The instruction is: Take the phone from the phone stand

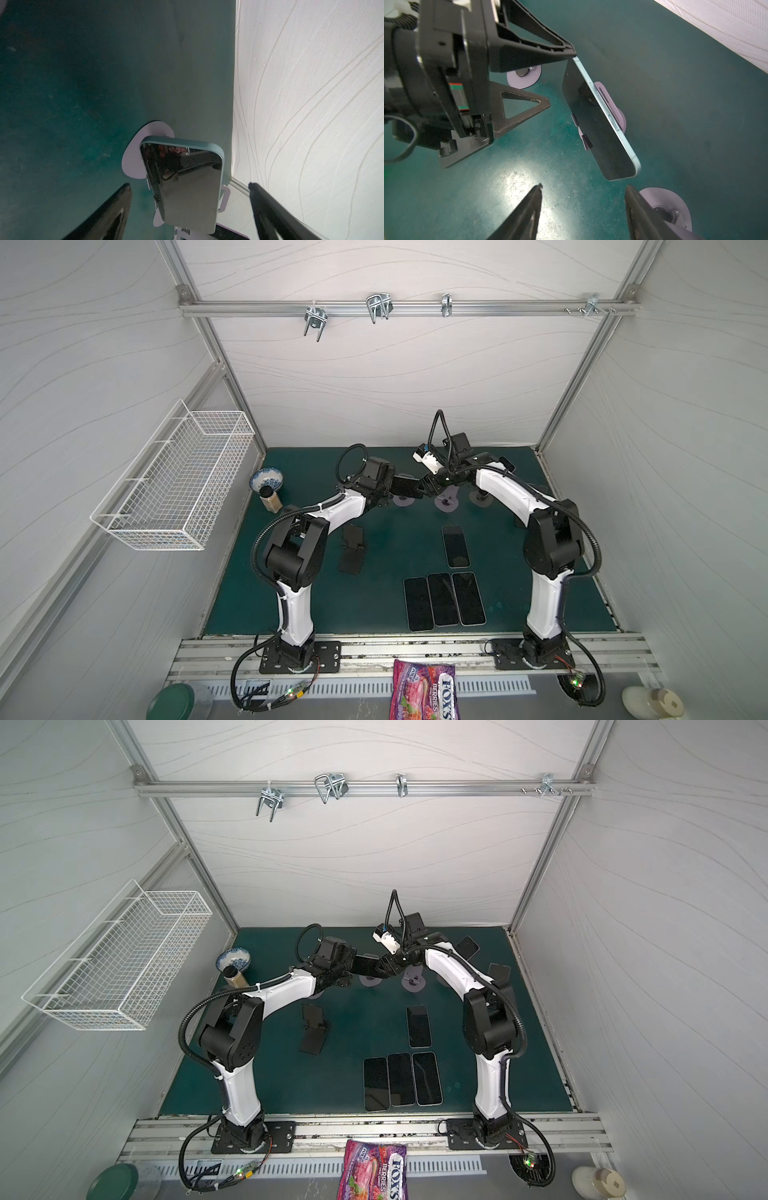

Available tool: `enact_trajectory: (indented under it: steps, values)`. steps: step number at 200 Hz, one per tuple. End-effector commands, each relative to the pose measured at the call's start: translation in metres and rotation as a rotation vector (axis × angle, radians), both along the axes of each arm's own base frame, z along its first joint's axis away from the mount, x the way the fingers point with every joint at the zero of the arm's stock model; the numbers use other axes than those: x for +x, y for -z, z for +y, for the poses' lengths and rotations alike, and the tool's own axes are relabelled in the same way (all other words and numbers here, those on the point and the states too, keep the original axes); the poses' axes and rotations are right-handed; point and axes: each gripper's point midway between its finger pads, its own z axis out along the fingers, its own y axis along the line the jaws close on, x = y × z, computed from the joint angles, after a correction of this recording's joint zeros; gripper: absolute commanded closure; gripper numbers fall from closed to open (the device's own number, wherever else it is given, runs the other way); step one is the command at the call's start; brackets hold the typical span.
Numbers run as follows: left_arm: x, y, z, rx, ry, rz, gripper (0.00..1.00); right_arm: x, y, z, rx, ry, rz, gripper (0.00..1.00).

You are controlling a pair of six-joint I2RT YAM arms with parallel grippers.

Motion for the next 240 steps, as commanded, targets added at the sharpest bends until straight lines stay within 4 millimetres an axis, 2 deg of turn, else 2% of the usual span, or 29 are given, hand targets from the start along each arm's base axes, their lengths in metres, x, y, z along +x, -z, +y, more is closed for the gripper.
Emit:
enact_trajectory:
  steps: [1, 45, 110, 240]
  values:
    - [0.008, -0.016, 0.001, 0.014, -0.027, -0.022, 0.1, -0.008, -0.015, -0.004, 0.019, -0.035, -0.02, 0.35]
    - [0.01, -0.022, 0.003, 0.036, -0.023, -0.04, 0.1, -0.004, -0.012, -0.008, 0.025, -0.029, -0.016, 0.35]
    - [0.013, -0.017, -0.002, 0.03, -0.05, -0.041, 0.1, -0.004, -0.014, -0.008, 0.032, -0.03, -0.014, 0.35]
    - [0.013, 0.017, -0.005, 0.013, -0.059, 0.029, 0.09, -0.006, -0.009, -0.01, 0.027, -0.033, -0.008, 0.35]
